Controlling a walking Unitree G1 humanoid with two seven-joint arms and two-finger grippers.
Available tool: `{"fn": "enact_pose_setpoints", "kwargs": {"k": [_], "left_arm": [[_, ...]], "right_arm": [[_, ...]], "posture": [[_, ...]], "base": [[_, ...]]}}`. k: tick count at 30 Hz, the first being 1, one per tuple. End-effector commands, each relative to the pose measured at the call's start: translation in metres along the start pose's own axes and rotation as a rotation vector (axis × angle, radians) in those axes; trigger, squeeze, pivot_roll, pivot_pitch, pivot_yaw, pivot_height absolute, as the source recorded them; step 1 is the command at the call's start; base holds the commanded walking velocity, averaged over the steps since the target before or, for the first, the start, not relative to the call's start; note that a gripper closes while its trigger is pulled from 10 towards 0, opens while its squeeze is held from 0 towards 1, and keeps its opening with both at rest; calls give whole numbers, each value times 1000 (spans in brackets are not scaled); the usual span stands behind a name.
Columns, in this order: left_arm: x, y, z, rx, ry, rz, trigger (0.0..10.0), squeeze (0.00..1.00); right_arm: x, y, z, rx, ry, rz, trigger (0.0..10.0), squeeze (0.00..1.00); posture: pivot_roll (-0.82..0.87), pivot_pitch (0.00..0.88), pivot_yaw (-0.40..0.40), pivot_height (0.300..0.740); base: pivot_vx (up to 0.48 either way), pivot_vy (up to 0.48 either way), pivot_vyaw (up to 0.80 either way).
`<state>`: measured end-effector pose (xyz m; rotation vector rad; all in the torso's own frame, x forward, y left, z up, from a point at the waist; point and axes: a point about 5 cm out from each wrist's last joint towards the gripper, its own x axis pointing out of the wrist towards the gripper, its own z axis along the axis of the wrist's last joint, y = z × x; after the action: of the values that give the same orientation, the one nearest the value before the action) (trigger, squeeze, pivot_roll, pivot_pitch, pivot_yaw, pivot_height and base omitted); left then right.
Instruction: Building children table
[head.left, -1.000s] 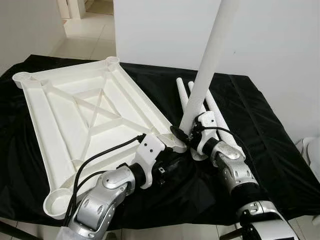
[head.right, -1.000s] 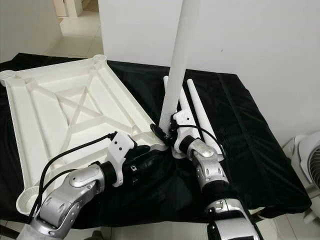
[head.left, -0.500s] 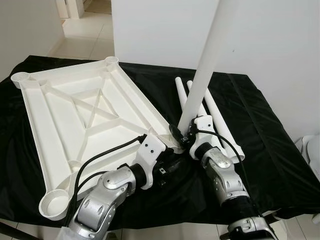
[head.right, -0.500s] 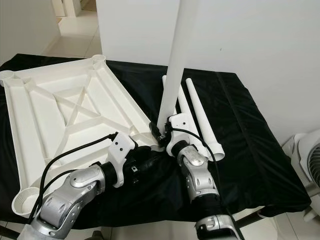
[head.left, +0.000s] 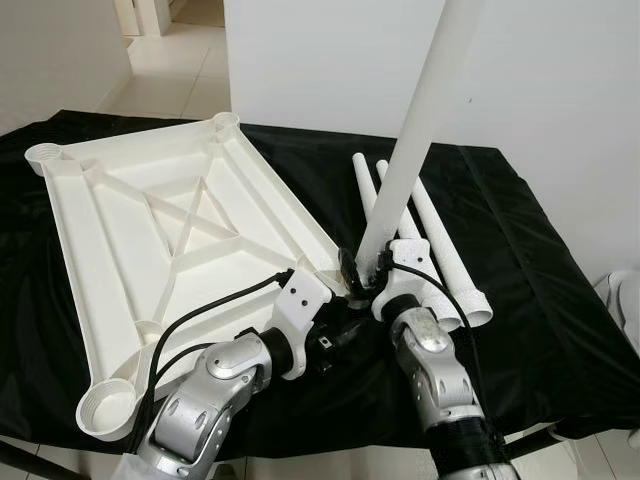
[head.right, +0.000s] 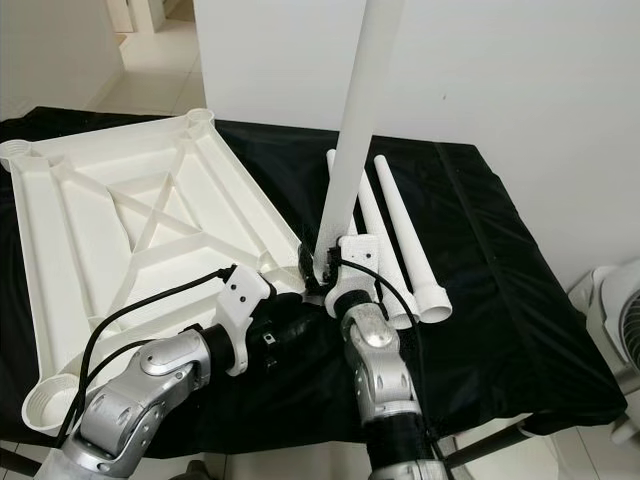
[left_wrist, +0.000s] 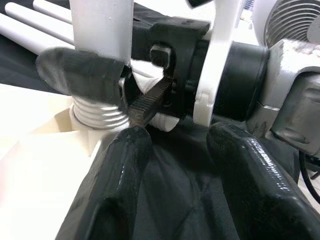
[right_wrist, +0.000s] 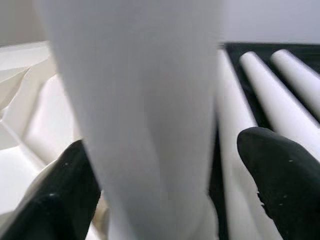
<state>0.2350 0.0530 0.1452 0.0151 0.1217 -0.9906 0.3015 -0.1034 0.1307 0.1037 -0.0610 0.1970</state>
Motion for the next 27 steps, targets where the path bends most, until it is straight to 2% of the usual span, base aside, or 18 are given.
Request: {"fn": "enact_pose_setpoints", "kwargs": {"k": [1, 5, 6, 7, 9, 10, 14, 18, 20, 21, 22, 23, 24, 25, 26, 27], "left_arm": [[0, -2, 0, -4, 8, 3, 10000, 0], [1, 0, 0, -4, 7, 7, 10000, 0], [1, 0, 1, -1, 6, 9, 10000, 0], [2, 1, 1, 1, 5, 10, 10000, 0], [2, 1, 1, 1, 4, 10, 10000, 0], [3, 3, 2, 7, 2, 12, 10000, 0], [4, 4, 3, 12, 0, 13, 10000, 0], [4, 6, 4, 20, 0, 18, 10000, 0], [4, 6, 4, 21, 0, 18, 10000, 0], [3, 6, 4, 22, 1, 19, 10000, 0], [3, 6, 4, 22, 1, 19, 10000, 0], [2, 6, 4, 24, 2, 20, 10000, 0], [2, 7, 4, 24, 2, 20, 10000, 0], [2, 7, 4, 24, 3, 20, 10000, 0], [1, 7, 4, 24, 3, 20, 10000, 0], [1, 7, 4, 25, 3, 20, 10000, 0]], "right_arm": [[-2, 1, 2, -6, -1, -8, 10000, 1000], [-3, 9, 7, -2, -14, 35, 10000, 1000], [-4, 14, 9, 8, -14, 103, 10000, 1000], [-4, 15, 10, 8, -11, 141, 10000, 0], [-4, 16, 10, 13, -5, 173, 10000, 0], [0, 11, 12, 4, 7, 273, 10000, 0], [2, 5, 13, -20, 12, 322, 10000, 0], [11, -16, 14, -70, 36, 394, 10000, 0], [12, -19, 15, -77, 36, 400, 10000, 0], [13, -22, 15, -74, 48, 411, 9294, 0], [13, -22, 15, -74, 48, 411, 9294, 0], [12, -27, 12, -87, 65, 436, 6431, 0], [12, -28, 11, -90, 69, 447, 6431, 0], [12, -29, 10, -88, 80, 461, 5059, 0], [12, -30, 9, -84, 87, 469, 5059, 0], [11, -32, 8, -87, 92, 478, 4235, 0]], "posture": [[102, 15, -62, 740], [100, 16, -64, 740], [98, 14, -64, 740], [98, 13, -63, 740], [99, 12, -64, 740], [101, 7, -65, 740], [102, 5, -66, 740], [112, 0, -65, 740], [112, 0, -65, 740], [116, 0, -64, 740], [116, 0, -64, 740], [117, 0, -62, 740], [117, 0, -62, 740], [118, 0, -61, 740], [119, 0, -61, 740], [119, 0, -61, 740]], "base": [[0, 0, 0], [0, 0, 0], [0, 0, 0], [0, 0, 0], [0, 0, 0], [0, 0, 0], [0, 0, 0], [0, 0, 0], [0, 0, 0], [0, 0, 0], [0, 0, 0], [0, 0, 0], [0, 0, 0], [0, 0, 0], [0, 0, 0], [0, 0, 0]]}}
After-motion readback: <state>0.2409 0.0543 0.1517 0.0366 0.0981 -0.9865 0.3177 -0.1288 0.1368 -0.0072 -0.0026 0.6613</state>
